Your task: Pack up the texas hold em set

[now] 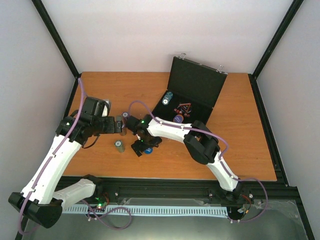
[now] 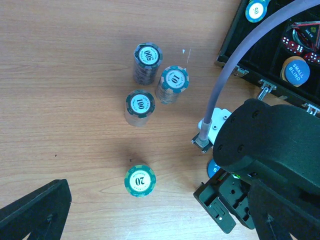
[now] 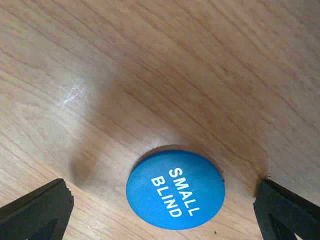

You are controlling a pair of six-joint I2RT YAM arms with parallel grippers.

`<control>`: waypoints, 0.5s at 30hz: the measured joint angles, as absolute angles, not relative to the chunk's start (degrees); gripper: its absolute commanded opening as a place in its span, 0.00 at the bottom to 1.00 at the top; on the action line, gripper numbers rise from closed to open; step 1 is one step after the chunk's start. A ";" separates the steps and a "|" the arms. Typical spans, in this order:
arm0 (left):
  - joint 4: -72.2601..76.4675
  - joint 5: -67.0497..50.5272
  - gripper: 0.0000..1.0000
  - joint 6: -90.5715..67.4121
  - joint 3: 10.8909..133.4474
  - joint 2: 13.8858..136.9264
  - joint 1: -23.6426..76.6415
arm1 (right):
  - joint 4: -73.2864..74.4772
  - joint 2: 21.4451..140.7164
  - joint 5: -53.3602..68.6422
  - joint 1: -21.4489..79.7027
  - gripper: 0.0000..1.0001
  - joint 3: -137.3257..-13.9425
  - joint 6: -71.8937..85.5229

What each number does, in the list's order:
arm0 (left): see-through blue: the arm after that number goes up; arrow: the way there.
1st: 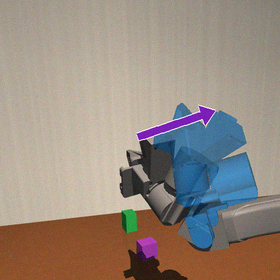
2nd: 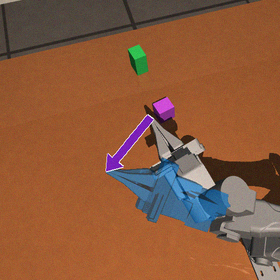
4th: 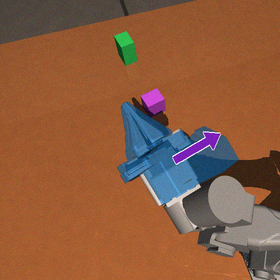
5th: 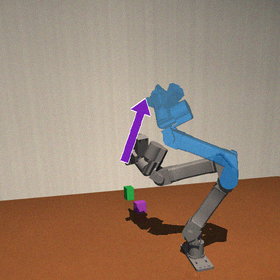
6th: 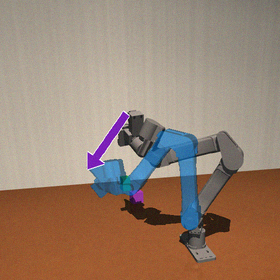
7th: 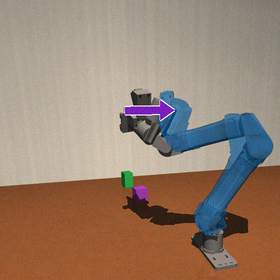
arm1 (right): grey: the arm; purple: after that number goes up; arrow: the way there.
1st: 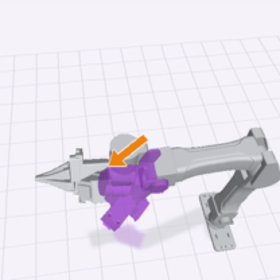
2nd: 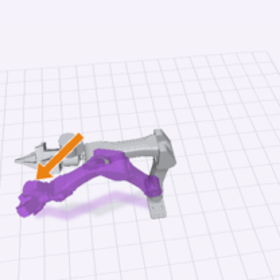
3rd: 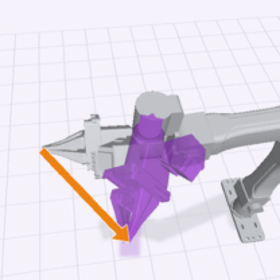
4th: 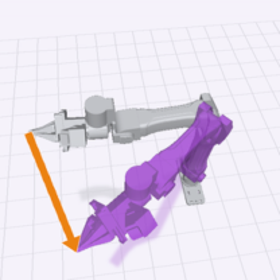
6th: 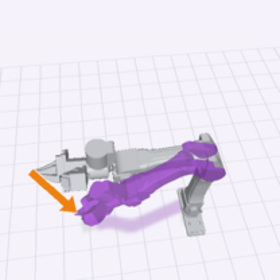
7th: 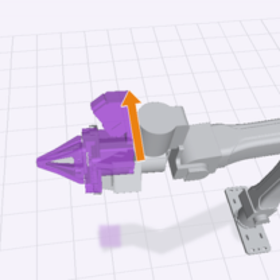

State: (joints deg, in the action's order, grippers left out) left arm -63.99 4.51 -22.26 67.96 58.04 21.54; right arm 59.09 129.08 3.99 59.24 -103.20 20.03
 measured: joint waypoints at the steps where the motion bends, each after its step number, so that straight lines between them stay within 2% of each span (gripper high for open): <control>1: -64.01 4.51 1.00 -22.26 67.96 57.91 21.54 | 59.07 129.08 3.97 59.24 1.00 -103.20 20.03; 5: -64.03 4.56 1.00 -22.26 67.96 57.76 21.54 | 58.74 129.05 3.73 59.24 0.90 -102.78 20.01; 9: -64.05 4.67 1.00 -22.26 67.96 57.76 21.54 | 58.00 128.25 2.20 59.22 0.60 -100.99 20.29; 15: -64.03 4.67 1.00 -22.26 67.96 57.78 21.54 | 57.71 126.82 1.58 59.18 0.43 -98.39 21.02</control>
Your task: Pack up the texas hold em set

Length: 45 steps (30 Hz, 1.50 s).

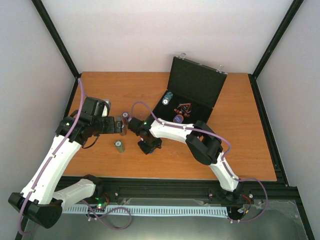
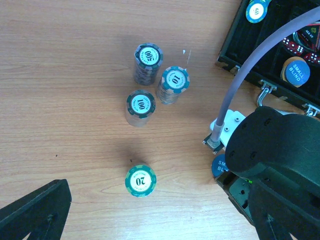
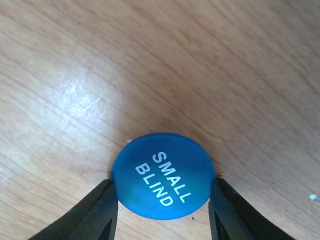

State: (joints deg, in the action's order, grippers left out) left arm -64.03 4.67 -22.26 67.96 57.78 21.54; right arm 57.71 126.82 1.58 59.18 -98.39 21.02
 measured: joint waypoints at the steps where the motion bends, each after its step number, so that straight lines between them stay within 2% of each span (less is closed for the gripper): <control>1: -64.03 4.67 1.00 -22.26 67.96 57.78 21.54 | 57.58 126.76 1.67 59.18 0.41 -98.26 20.97; 5: -64.03 4.67 1.00 -22.26 67.96 57.78 21.54 | 57.39 126.65 1.76 59.18 0.39 -98.15 21.10; 20: -64.01 4.71 1.00 -22.06 67.94 57.91 21.54 | 62.15 126.50 -1.50 57.98 0.42 -104.42 21.08; 24: -63.99 4.71 1.00 -21.82 67.92 58.00 21.54 | 63.42 125.25 -2.92 56.10 0.58 -105.67 20.73; 25: -63.96 4.71 1.00 -21.82 67.88 58.02 21.54 | 63.53 124.95 -3.14 55.83 0.65 -105.67 21.04; 27: -63.96 4.71 1.00 -21.80 67.85 58.02 21.54 | 63.94 124.36 -3.88 55.16 0.93 -105.67 21.19; 28: -63.96 4.71 1.00 -21.80 67.85 58.02 21.54 | 64.03 124.05 -4.19 54.89 0.99 -105.47 21.21; 40: -63.86 4.34 1.00 -21.15 67.31 58.54 21.54 | 60.42 119.46 -6.02 53.21 1.00 -90.72 38.24; 45: -63.64 3.55 1.00 -20.71 67.05 58.87 21.54 | 58.48 119.33 -7.46 52.40 0.98 -90.94 46.04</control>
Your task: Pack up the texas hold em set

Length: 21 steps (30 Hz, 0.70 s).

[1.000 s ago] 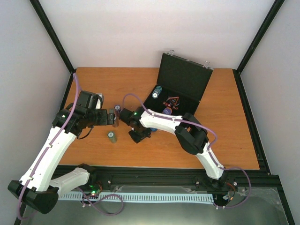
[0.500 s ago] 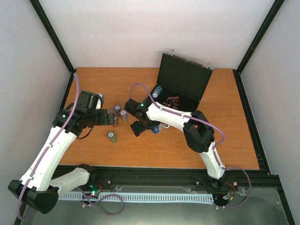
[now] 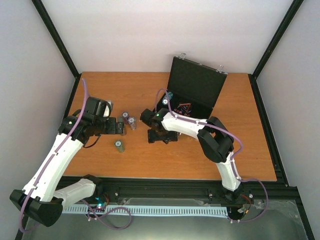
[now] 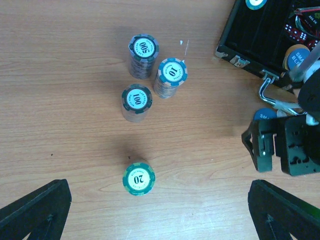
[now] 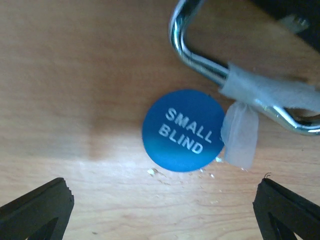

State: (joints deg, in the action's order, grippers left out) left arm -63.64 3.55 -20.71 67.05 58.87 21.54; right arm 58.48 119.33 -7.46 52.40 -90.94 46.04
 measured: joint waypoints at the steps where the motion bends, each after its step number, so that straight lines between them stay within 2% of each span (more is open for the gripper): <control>1: -63.57 3.46 1.00 -20.67 66.98 58.87 21.54 | 58.22 119.35 -7.68 52.27 0.98 -91.53 47.42; 7: -63.42 3.11 1.00 -20.34 66.78 58.87 21.54 | 55.81 119.42 -8.80 51.05 0.92 -95.02 55.42; 14: -62.92 2.52 1.00 -20.34 66.78 58.87 21.54 | 51.62 119.31 -5.30 47.29 0.91 -85.97 59.92; 21: -62.52 2.33 1.00 -20.34 66.78 60.10 21.54 | 50.30 118.83 -3.64 46.85 0.88 -85.45 59.94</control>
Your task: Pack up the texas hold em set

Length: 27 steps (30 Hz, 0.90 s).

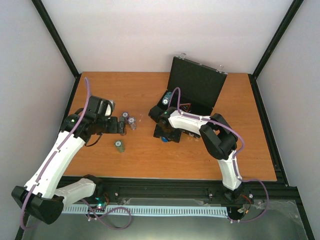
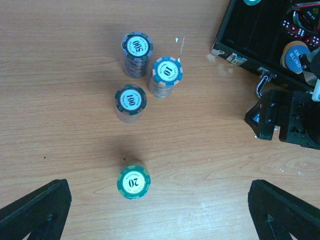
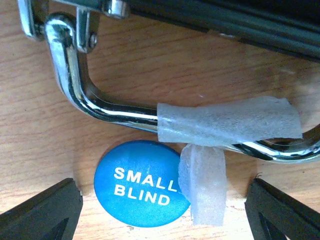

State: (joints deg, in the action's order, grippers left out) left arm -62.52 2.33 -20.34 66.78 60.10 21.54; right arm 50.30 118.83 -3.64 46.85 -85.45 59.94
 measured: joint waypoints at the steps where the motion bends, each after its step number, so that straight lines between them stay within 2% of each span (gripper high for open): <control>1: -62.50 2.31 1.00 -20.34 66.78 60.31 21.54 | 50.30 118.83 -3.51 46.85 0.84 -85.45 59.68; 6: -62.46 2.33 1.00 -20.32 66.72 61.04 21.54 | 50.00 118.83 -2.59 46.83 0.61 -85.41 58.63; 8: -62.37 2.31 1.00 -20.32 66.70 61.14 21.54 | 49.71 118.83 -2.11 46.83 0.58 -85.38 58.33; 11: -62.17 2.31 1.00 -20.32 66.67 61.19 21.54 | 49.43 118.83 -1.50 46.85 0.42 -85.41 57.84; 27: -61.32 2.33 1.00 -20.12 66.04 61.36 21.54 | 50.11 122.41 0.97 50.63 0.37 -91.42 46.28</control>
State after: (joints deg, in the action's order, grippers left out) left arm -61.32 2.33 -20.12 66.04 61.36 21.54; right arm 50.11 122.41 0.97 50.63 -91.42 46.28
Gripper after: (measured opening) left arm 0.998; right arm 0.383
